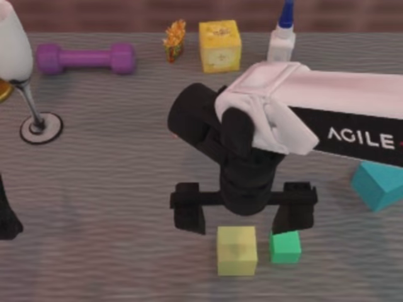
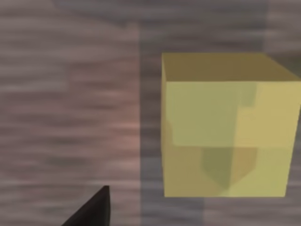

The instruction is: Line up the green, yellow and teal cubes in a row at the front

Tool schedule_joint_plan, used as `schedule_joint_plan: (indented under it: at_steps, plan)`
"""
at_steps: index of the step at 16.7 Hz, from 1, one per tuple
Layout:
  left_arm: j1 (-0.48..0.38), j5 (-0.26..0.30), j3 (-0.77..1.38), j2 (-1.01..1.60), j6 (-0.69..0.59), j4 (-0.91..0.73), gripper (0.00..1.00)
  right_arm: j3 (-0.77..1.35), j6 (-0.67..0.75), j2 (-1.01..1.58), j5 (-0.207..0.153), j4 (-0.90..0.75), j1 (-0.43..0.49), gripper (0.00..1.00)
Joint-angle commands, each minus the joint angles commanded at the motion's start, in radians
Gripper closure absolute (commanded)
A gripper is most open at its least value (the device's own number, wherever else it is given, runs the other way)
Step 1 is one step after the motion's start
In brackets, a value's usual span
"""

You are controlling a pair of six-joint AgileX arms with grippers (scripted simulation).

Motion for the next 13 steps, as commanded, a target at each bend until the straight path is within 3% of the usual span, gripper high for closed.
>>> schedule_joint_plan:
  at_steps: [6,13]
  plan:
    - [0.0,0.0,0.0,0.0,0.0,0.0,0.0,0.0,-0.065,0.006,0.0,0.002,-0.046,0.0]
    - [0.0,0.0,0.0,0.0,0.0,0.0,0.0,-0.015,-0.505,0.008,-0.006,0.002,-0.313,0.0]
